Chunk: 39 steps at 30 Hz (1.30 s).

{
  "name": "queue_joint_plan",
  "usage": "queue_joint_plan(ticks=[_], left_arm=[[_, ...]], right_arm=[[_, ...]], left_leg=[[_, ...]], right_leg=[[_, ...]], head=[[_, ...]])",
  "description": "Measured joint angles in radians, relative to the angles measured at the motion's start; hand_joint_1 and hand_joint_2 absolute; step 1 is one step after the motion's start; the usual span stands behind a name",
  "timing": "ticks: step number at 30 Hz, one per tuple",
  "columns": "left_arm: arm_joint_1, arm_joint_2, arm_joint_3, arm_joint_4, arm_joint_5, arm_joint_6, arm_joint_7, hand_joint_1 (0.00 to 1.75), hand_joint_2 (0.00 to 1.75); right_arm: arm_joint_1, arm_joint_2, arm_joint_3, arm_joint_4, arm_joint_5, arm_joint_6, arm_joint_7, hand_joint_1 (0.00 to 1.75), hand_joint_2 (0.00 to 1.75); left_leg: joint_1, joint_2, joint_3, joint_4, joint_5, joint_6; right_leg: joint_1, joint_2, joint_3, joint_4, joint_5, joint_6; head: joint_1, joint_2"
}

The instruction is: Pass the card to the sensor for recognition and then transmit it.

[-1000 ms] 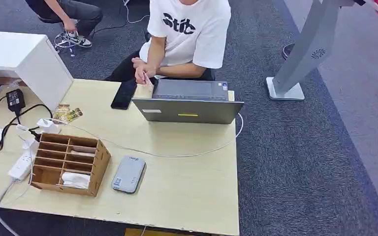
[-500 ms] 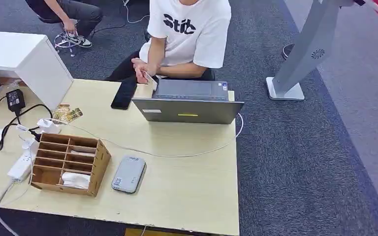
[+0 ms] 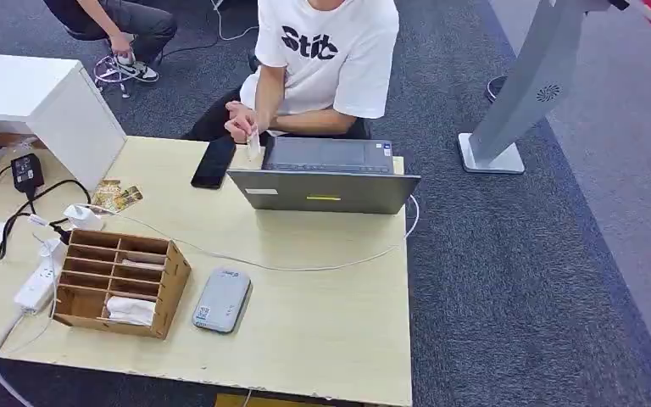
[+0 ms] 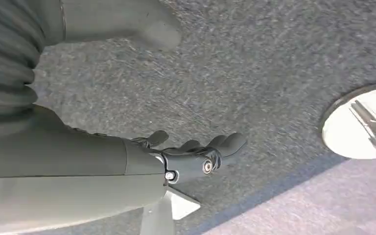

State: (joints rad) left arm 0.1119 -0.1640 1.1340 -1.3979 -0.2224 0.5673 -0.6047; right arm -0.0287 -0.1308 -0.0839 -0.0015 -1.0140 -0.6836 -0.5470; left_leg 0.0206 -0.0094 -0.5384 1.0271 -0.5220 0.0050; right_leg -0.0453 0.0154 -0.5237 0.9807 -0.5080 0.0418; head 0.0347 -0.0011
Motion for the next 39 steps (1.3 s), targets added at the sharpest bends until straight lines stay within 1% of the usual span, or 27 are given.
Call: queue_joint_plan(ticks=[3, 7, 9, 12, 16, 18, 20, 24, 27, 34, 39], left_arm=[[0.024, 0.001, -0.07, -0.092, -0.011, 0.008, -0.011, 0.0, 1.75], [0.059, 0.005, -0.151, -0.191, -0.021, 0.017, -0.019, 0.0, 1.75], [0.08, 0.018, -0.208, -0.246, -0.027, 0.026, -0.029, 0.0, 1.75], [0.101, 0.038, -0.273, -0.308, -0.031, 0.03, -0.032, 0.0, 1.75], [0.087, 0.071, -0.362, -0.36, -0.047, -0.004, -0.034, 0.0, 1.75], [0.072, 0.086, -0.407, -0.373, -0.062, -0.028, -0.022, 0.0, 1.75], [0.052, 0.102, -0.454, -0.378, -0.082, -0.051, -0.017, 0.0, 1.75], [-0.01, 0.128, -0.53, -0.374, -0.126, -0.092, 0.022, 0.0, 1.75], [-0.068, 0.145, -0.582, -0.355, -0.164, -0.111, 0.052, 0.0, 1.75], [-0.207, 0.177, -0.702, -0.273, -0.259, -0.146, 0.122, 0.0, 1.75], [-0.305, 0.182, -0.786, -0.209, -0.338, -0.164, 0.172, 0.0, 1.75]], right_arm=[[-0.001, 0.005, 0.024, 0.0, -0.011, 0.0, 0.009, 0.0, 1.75], [-0.005, 0.012, 0.054, 0.0, -0.024, 0.0, 0.023, 0.0, 1.75], [-0.007, 0.016, 0.078, 0.0, -0.035, 0.0, 0.032, 0.0, 1.75], [-0.016, 0.022, 0.117, 0.0, -0.053, 0.0, 0.043, 0.0, 1.75], [-0.023, 0.029, 0.198, -0.01, -0.077, 0.0, 0.08, 0.0, 1.75], [-0.026, 0.033, 0.24, -0.019, -0.086, 0.0, 0.1, 0.0, 1.75], [-0.028, 0.036, 0.283, -0.027, -0.089, 0.0, 0.122, 0.0, 1.75], [-0.033, 0.044, 0.36, -0.042, -0.088, 0.004, 0.166, 0.0, 1.75], [-0.037, 0.05, 0.41, -0.052, -0.082, 0.008, 0.196, 0.0, 1.75], [-0.041, 0.054, 0.507, -0.071, -0.07, 0.035, 0.257, 0.0, 1.75], [-0.045, 0.054, 0.565, -0.081, -0.062, 0.052, 0.294, 0.0, 1.75]], left_leg=[[0.0, 0.0, 0.0, 0.0, 0.0, 0.0], [0.0, 0.0, 0.0, 0.0, 0.0, 0.0], [0.0, 0.0, 0.0, 0.0, 0.0, 0.0], [0.0, 0.0, 0.001, 0.0, 0.0, 0.0], [0.0, 0.0, 0.001, 0.0, 0.0, 0.0], [0.0, 0.001, 0.001, 0.0, 0.0, 0.0], [0.0, 0.0, 0.001, 0.0, 0.0, 0.0], [0.0, 0.0, 0.001, 0.0, 0.0, 0.0], [0.0, 0.0, 0.001, 0.0, 0.0, 0.0], [0.0, 0.0, 0.001, 0.0, 0.0, 0.0], [0.0, 0.001, 0.001, 0.001, 0.0, 0.0]], right_leg=[[0.0, 0.0, 0.0, 0.0, 0.0, 0.0], [0.0, 0.0, 0.0, 0.0, 0.0, 0.0], [0.0, 0.0, 0.0, 0.0, 0.0, 0.0], [0.0, 0.0, -0.001, 0.0, 0.0, 0.0], [0.0, 0.0, -0.001, 0.0, 0.0, 0.0], [0.0, 0.0, 0.0, 0.0, 0.001, -0.001], [0.0, 0.0, 0.0, 0.0, 0.001, -0.001], [0.0, 0.0, 0.0, 0.0, 0.001, -0.001], [0.0, 0.0, 0.0, 0.0, 0.001, -0.001], [0.0, 0.001, 0.0, 0.0, 0.001, -0.001], [0.0, 0.001, -0.001, 0.0, 0.001, 0.0]], head=[[0.0, 0.0], [0.0, 0.0], [0.0, 0.0], [0.0, 0.0], [0.0, 0.0], [0.0, 0.0], [0.0, 0.0], [0.0, 0.0], [0.0, 0.0], [0.0, 0.0], [0.0, 0.0]])
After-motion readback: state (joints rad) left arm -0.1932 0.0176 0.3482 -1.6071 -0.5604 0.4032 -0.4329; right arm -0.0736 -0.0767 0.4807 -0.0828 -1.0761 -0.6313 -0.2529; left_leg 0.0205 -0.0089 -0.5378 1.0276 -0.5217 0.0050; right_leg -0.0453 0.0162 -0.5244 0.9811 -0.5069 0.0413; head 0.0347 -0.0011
